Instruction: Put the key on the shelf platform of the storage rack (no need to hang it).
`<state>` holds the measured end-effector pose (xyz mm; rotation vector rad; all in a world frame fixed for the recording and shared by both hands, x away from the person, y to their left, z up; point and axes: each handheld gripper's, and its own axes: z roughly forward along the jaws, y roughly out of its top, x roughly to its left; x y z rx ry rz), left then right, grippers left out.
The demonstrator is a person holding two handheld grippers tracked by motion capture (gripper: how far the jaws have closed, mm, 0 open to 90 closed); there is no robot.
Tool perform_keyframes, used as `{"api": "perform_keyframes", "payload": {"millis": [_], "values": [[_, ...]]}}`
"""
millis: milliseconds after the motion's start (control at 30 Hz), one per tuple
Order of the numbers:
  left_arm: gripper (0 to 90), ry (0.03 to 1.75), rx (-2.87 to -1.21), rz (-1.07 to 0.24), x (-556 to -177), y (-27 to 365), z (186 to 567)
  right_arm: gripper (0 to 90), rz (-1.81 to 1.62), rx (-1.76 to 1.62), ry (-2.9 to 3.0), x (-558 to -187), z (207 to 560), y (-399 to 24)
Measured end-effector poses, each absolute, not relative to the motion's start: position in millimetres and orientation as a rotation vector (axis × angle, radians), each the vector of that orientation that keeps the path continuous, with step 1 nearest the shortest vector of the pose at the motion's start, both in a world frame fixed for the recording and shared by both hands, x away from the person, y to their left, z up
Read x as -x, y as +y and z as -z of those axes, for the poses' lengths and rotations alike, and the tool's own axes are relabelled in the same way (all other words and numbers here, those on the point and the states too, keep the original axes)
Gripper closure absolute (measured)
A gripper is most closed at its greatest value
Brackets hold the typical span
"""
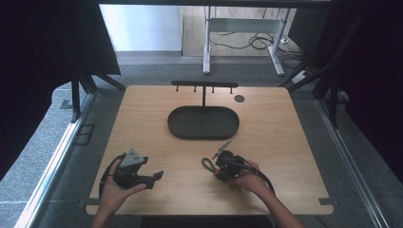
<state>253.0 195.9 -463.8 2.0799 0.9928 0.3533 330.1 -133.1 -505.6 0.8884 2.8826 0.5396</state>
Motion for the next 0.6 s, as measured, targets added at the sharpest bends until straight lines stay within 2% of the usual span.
{"api": "perform_keyframes", "payload": {"millis": [600], "values": [[21.2,0.999,-2.073,-0.354,-253,197,463,66.7,-0.625,-0.893,2.84,-327,471,-143]]}}
